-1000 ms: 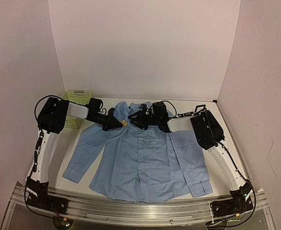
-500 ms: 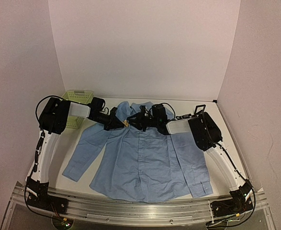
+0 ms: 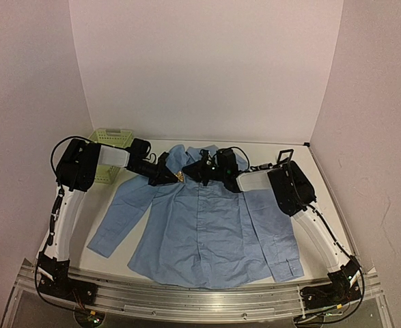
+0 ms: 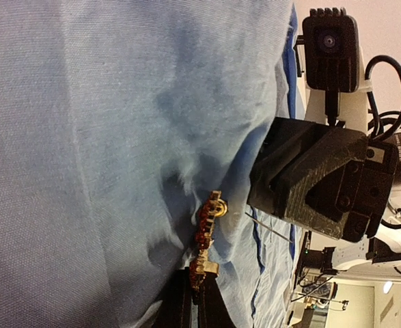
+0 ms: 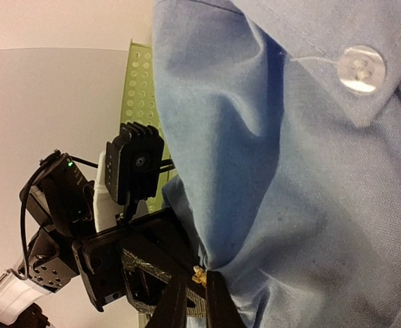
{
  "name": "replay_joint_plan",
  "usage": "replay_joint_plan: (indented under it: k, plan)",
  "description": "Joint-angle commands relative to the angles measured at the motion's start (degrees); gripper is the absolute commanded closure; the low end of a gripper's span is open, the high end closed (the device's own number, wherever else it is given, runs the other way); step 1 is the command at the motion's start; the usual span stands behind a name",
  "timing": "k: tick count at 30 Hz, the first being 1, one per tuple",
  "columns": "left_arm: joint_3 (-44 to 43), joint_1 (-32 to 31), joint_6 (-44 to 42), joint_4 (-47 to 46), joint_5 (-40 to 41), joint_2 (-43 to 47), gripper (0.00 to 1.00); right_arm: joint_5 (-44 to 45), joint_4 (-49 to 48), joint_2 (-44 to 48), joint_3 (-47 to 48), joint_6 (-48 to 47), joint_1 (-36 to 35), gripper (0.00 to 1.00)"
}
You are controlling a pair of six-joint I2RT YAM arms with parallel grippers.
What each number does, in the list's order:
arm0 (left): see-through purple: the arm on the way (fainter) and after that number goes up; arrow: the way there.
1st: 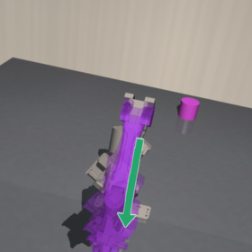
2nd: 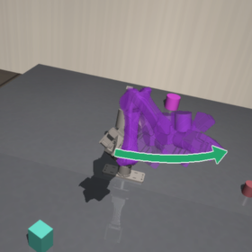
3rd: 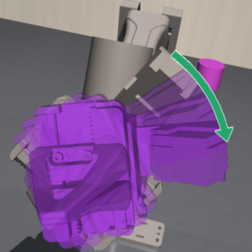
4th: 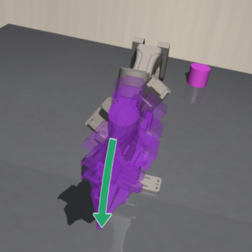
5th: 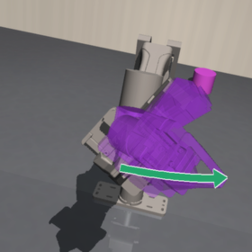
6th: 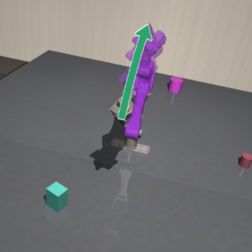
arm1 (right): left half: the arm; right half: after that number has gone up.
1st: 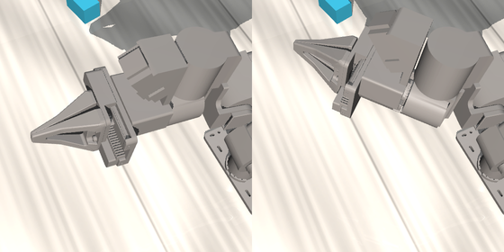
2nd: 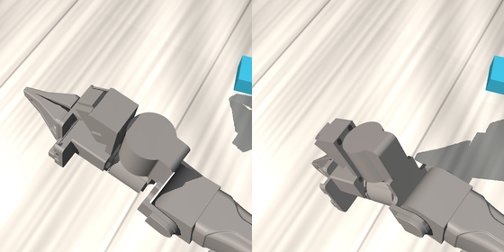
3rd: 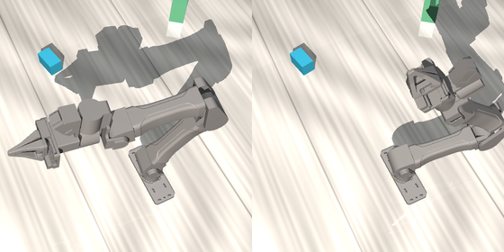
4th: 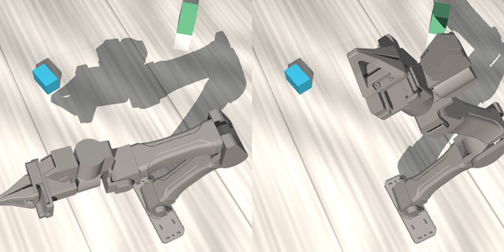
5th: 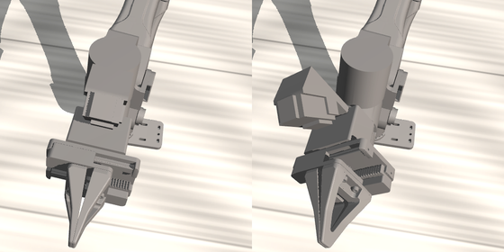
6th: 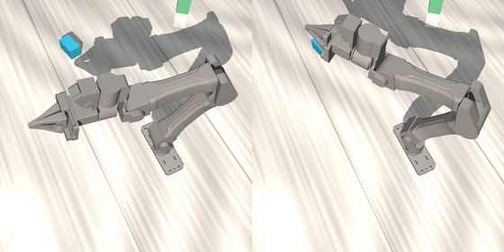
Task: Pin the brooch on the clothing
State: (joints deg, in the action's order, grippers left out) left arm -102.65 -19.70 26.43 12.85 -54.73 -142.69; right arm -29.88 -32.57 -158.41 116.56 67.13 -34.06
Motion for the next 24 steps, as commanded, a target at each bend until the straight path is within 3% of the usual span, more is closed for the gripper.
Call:
replay_joint_plan:
  k: [1, 7, 12, 18, 24]
  plan:
    - [-2.14, -1.17, -6.90, 4.62, 2.39, -0.74, 1.00, 1.90, -0.75, -2.41, 1.92, 1.37, -0.04, 0.95]
    - [-3.50, -1.13, -7.91, 5.47, 2.95, -1.60, 1.00, 1.12, -0.14, -4.16, 4.08, 1.35, -0.18, 0.99]
    - [-4.65, -1.11, -6.47, 4.58, 2.31, -1.78, 1.00, 0.53, -0.15, -2.20, 0.31, 0.81, -0.83, 1.00]
    - [-2.16, -0.68, 0.51, 1.50, -0.73, -1.21, 1.00, 7.85, -0.64, 3.38, -6.60, -0.02, -1.85, 1.00]
    - [-1.32, -0.35, 2.45, -0.05, -1.19, -1.21, 1.00, 8.58, -0.30, 1.85, -3.34, 0.68, -1.64, 1.00]
